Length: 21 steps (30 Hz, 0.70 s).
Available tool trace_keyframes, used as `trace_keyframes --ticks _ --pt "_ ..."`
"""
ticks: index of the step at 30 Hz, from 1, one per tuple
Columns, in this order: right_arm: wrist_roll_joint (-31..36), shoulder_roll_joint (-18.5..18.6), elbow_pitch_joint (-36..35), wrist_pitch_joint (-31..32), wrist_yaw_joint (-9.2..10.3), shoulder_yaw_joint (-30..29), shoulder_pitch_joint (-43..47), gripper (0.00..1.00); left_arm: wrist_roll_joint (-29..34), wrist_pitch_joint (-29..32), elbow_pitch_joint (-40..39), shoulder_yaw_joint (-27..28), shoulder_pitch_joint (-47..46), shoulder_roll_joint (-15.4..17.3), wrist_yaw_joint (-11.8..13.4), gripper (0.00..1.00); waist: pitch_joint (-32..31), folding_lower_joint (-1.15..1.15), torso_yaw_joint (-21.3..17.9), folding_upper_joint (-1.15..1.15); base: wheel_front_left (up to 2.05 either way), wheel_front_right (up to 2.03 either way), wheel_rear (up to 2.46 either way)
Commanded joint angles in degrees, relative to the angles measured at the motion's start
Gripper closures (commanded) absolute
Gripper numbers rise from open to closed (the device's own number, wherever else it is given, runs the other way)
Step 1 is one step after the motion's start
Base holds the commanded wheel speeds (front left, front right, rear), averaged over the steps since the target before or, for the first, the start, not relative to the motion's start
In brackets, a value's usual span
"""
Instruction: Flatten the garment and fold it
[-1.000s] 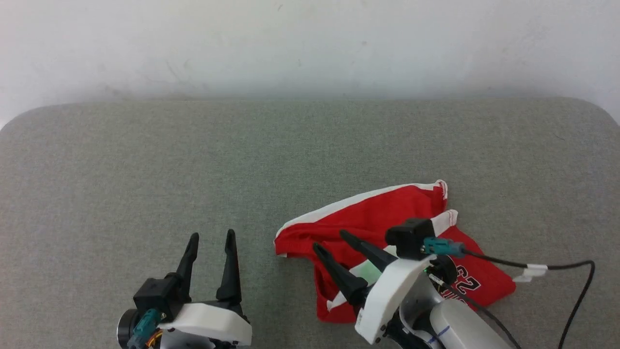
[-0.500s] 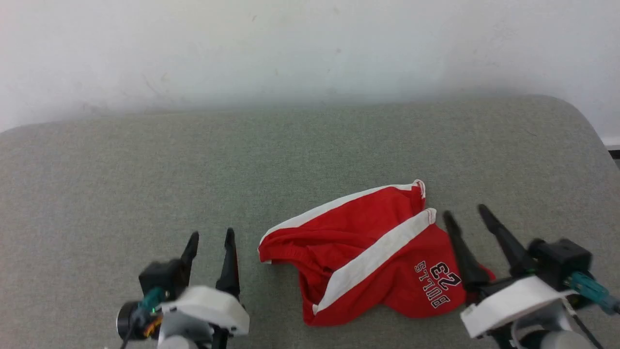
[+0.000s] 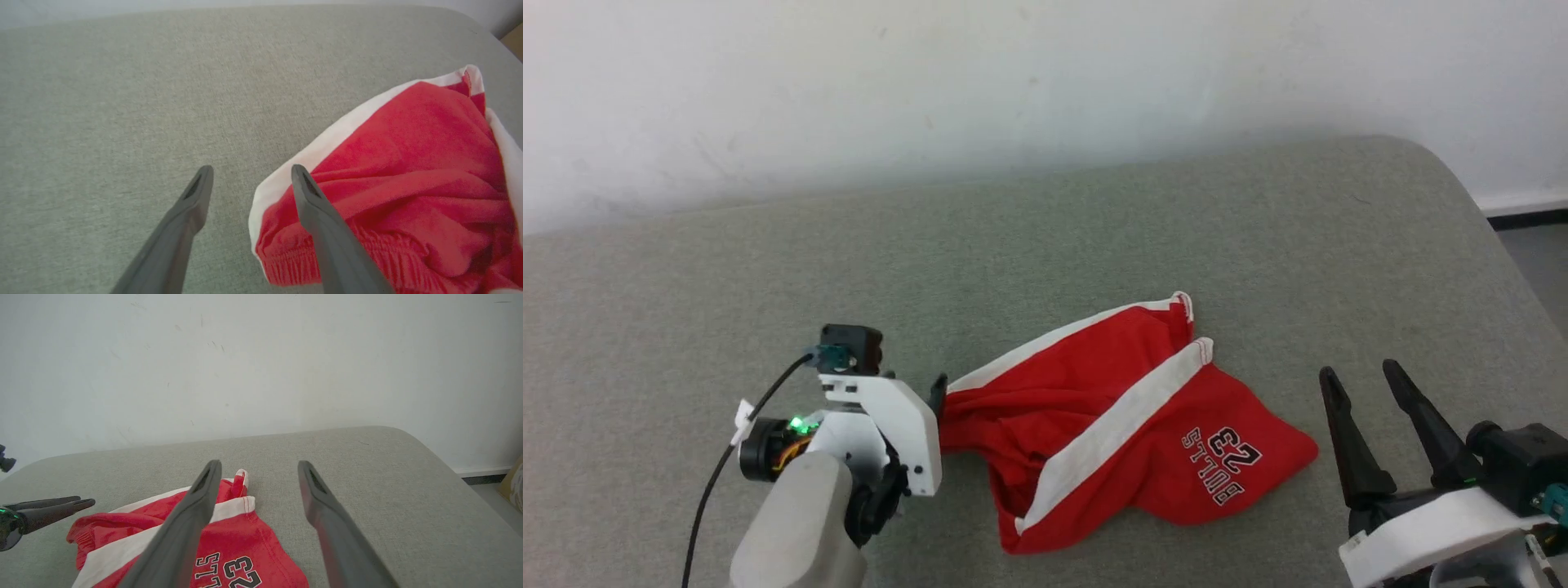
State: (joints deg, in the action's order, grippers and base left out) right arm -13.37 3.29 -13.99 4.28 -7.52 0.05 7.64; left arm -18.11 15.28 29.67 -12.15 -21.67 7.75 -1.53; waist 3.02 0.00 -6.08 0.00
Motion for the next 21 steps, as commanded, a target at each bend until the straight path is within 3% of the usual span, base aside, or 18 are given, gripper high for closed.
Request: trace_keyframes --ticks 1,11,12,13,14,15,16,21 --pt "-0.4 -0.3 -0.3 0.1 0.03 -0.1 0.7 0.0 -0.4 2.0 2.6 -0.6 -1.2 0.4 -0.7 0.0 0.9 0.0 -1.3 0.0 0.0 0.0 0.0" --pt "-1.6 -0.4 0.7 1.1 0.03 -1.2 1.9 0.0 0.1 17.6 12.9 -7.2 -0.8 2.1 -4.4 0.0 0.6 0.0 -2.9 0.0 0.0 0.0 0.0" --pt "-1.7 -0.4 0.7 1.2 0.03 -1.4 1.9 0.0 0.1 19.3 13.0 -8.2 -0.5 2.3 -4.8 0.05 0.6 0.0 -2.8 0.0 0.0 0.0 0.0" --pt "-1.8 -0.4 0.7 1.3 0.03 -1.6 1.9 0.0 0.0 20.7 13.0 -8.9 -0.3 2.4 -5.0 0.37 0.6 0.0 -2.8 0.0 0.0 0.0 0.0" --pt "-1.8 -0.4 0.7 1.3 0.03 -1.6 1.9 0.0 0.0 20.7 13.0 -8.9 -0.3 2.4 -5.0 0.37 0.6 0.0 -2.8 0.0 0.0 0.0 0.0" --pt "-1.8 -0.4 0.9 1.4 0.03 -1.7 1.7 0.0 -0.1 21.5 12.6 -9.5 -0.2 2.6 -5.2 0.64 0.7 0.0 -2.7 0.0 0.0 0.0 0.0" --pt "-1.9 -0.4 1.0 1.5 0.03 -1.8 1.5 0.0 -0.1 21.3 12.0 -9.8 -0.2 2.9 -5.3 1.0 0.8 0.0 -2.6 0.0 0.0 0.0 0.0" --pt "-3.2 0.7 4.4 3.1 0.03 -1.7 -3.0 0.0 -0.2 15.7 8.5 -8.5 -0.3 2.8 -2.9 1.0 2.0 0.0 -1.9 0.0 0.0 0.0 0.0"
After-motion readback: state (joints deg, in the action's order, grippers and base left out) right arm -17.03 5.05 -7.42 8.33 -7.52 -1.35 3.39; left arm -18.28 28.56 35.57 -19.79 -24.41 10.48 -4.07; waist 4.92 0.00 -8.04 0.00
